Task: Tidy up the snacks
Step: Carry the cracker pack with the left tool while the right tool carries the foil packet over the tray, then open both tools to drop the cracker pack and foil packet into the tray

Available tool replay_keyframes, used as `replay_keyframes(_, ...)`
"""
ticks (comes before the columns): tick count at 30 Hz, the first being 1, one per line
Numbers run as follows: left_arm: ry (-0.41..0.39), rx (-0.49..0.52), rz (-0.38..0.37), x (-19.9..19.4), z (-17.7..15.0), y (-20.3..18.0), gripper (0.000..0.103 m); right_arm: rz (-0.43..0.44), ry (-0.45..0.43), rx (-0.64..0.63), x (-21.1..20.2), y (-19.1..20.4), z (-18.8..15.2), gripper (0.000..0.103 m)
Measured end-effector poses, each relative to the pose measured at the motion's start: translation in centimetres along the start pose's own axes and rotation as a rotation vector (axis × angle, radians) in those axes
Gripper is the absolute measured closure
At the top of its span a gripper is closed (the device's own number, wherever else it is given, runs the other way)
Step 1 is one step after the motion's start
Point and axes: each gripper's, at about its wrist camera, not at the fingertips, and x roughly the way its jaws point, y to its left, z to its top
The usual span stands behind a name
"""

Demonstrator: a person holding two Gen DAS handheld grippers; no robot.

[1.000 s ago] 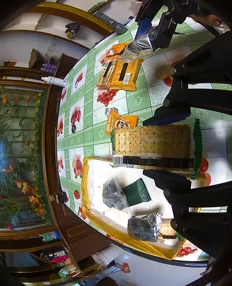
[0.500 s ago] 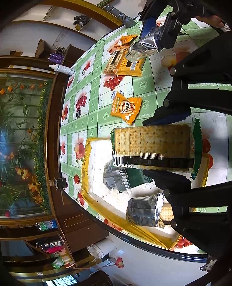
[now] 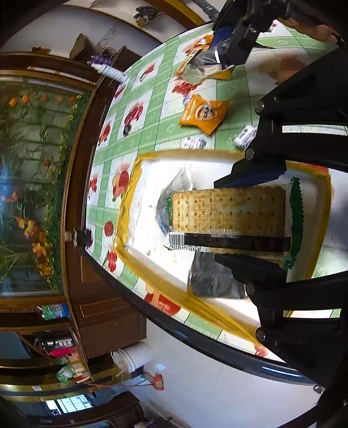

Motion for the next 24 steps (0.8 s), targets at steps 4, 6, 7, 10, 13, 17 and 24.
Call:
replay_keyframes(4, -0.006, -0.025, 0.012, 0.9, 1.8, 1.5, 0.058, -0.001, -0.007, 0.0, 2.6, 0.6, 2.7, 0.045)
replay_keyframes(6, -0.002, -0.028, 0.007, 1.7, 2.8, 1.7, 0.058, 0.011, -0.003, 0.021, 4.5, 0.7, 4.2, 0.045)
replay_keyframes(7, 0.001, -0.027, 0.007, 2.3, 3.5, 1.7, 0.058, 0.008, -0.001, 0.029, 5.5, 0.6, 5.0, 0.045)
replay_keyframes(10, 0.018, -0.029, 0.011, 4.1, 5.1, 1.9, 0.058, 0.004, 0.012, 0.044, 8.5, 0.6, 6.9, 0.045)
replay_keyframes(13, 0.055, -0.045, 0.029, 6.7, 6.2, 2.5, 0.058, -0.021, 0.035, 0.06, 11.6, 0.3, 8.5, 0.045)
replay_keyframes(17, 0.102, -0.085, 0.038, 9.4, 6.7, 3.4, 0.058, -0.055, 0.074, 0.074, 15.4, -0.4, 9.4, 0.044)
replay_keyframes(24, 0.14, -0.091, 0.05, 10.5, 7.5, 3.2, 0.058, -0.108, 0.092, 0.039, 18.2, -0.8, 10.0, 0.045)
